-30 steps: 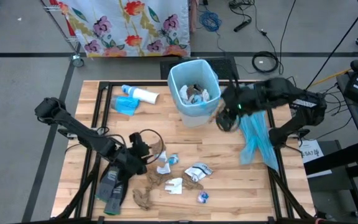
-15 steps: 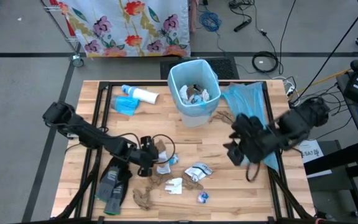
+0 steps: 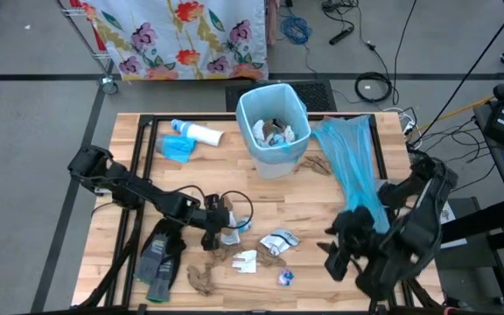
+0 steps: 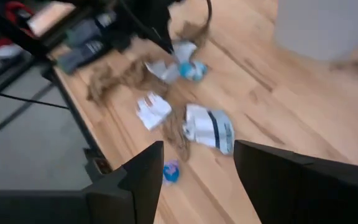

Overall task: Place trash/remove bag and relplace
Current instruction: Put the white paper into the trash bin

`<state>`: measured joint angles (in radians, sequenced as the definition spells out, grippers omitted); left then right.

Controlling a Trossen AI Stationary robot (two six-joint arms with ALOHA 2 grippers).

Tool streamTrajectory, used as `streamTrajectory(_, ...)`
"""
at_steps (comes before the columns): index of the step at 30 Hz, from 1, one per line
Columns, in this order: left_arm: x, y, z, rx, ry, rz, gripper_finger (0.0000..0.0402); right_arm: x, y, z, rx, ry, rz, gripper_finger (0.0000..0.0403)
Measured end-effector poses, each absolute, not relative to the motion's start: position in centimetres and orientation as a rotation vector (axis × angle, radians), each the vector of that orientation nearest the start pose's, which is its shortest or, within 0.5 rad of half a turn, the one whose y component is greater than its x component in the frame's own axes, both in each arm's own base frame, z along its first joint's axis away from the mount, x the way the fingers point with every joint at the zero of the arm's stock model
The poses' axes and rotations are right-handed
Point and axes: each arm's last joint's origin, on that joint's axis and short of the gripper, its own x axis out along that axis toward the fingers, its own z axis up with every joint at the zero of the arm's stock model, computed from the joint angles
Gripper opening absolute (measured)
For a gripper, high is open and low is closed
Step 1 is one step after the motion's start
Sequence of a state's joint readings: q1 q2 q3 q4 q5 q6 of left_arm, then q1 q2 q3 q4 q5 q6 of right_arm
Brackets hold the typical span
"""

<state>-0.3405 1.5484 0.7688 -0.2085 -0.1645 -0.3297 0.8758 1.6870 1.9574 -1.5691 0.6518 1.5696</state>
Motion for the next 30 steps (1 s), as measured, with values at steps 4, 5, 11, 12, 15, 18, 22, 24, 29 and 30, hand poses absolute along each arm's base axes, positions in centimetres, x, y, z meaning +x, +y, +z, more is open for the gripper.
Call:
streamTrajectory(4, 27.4, -9.2, 18.3, -0.065, 0.949, -0.006, 0.0005, 19.9, 23.2, 36.3, 0.547, 0.802, -0.617, 0.0169)
streamTrajectory(5, 27.4, -9.2, 19.0, -0.061, 0.953, -0.005, 0.0005, 19.7, 23.5, 35.2, 0.549, 0.803, -0.650, 0.0164)
streamTrajectory(11, 28.2, -8.7, 24.6, -0.051, 0.923, 0.001, 0.0003, 19.4, 24.7, 29.1, 0.615, 0.786, -0.717, 0.0146)
streamTrajectory(12, 28.4, -8.5, 25.7, -0.045, 0.911, 0.000, 0.0002, 19.4, 24.7, 28.3, 0.627, 0.784, -0.712, 0.0144)
streamTrajectory(15, 28.9, -7.5, 29.2, -0.002, 0.860, -0.007, 0.0002, 19.3, 24.3, 26.8, 0.637, 0.768, -0.695, 0.0140)
streamTrajectory(18, 29.8, -5.7, 33.0, -0.012, 0.767, 0.029, 0.0001, 18.7, 23.4, 25.9, 0.637, 0.718, -0.670, 0.0134)
streamTrajectory(22, 30.2, -2.5, 37.5, -0.013, 0.654, 0.091, 0.0001, 17.4, 21.3, 25.8, 0.646, 0.664, -0.610, 0.0121)
streamTrajectory(24, 30.2, -0.9, 39.4, 0.002, 0.591, 0.120, 0.0001, 16.6, 20.0, 25.7, 0.649, 0.664, -0.581, 0.0113)
streamTrajectory(29, 30.0, 3.5, 42.8, -0.026, 0.465, 0.252, 0.0001, 14.9, 16.8, 25.7, 0.641, 0.654, -0.511, 0.0095)
streamTrajectory(30, 30.1, 4.3, 43.2, -0.033, 0.436, 0.278, 0.0000, 14.6, 16.1, 25.6, 0.635, 0.652, -0.498, 0.0093)
